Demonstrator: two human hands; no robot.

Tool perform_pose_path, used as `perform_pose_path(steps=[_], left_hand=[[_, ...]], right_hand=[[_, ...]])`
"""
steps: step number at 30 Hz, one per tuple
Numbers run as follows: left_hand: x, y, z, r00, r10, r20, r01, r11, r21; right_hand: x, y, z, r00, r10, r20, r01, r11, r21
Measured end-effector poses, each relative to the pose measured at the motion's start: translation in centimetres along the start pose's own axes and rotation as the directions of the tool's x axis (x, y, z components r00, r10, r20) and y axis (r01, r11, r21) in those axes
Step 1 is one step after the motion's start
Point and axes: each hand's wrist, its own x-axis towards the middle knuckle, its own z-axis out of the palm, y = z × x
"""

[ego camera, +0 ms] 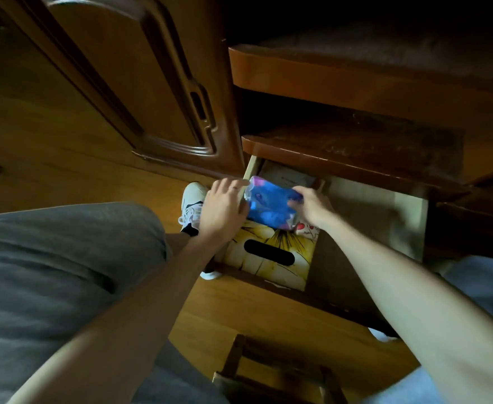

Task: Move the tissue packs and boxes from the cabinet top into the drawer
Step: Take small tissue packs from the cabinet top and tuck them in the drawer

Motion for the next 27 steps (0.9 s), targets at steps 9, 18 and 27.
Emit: perform_pose_path(steps=[9, 18, 27], left_hand=[[4.8, 0.4, 4.0, 0.759, 0.1, 0.643, -0.548, 0.63, 0.549], [7.0, 3.1, 5.2, 0.663, 0.015, 0.749, -0.671, 0.456, 0.585], [7.8, 4.8, 5.9, 0.6, 0.136, 0.788, -0.576, 0.757, 0.308]], right_hand=[[2.2, 1.0, 1.2, 0.988, -0.045, 0.147, 0.108, 0.882, -0.459], [-2.2, 4.4, -0.6, 0.986, 0.144, -0.079, -0.136, 0.985, 0.109], [-3.5, 4.7, 1.6, 0.91, 0.4, 0.107, -0.394, 0.756, 0.522]])
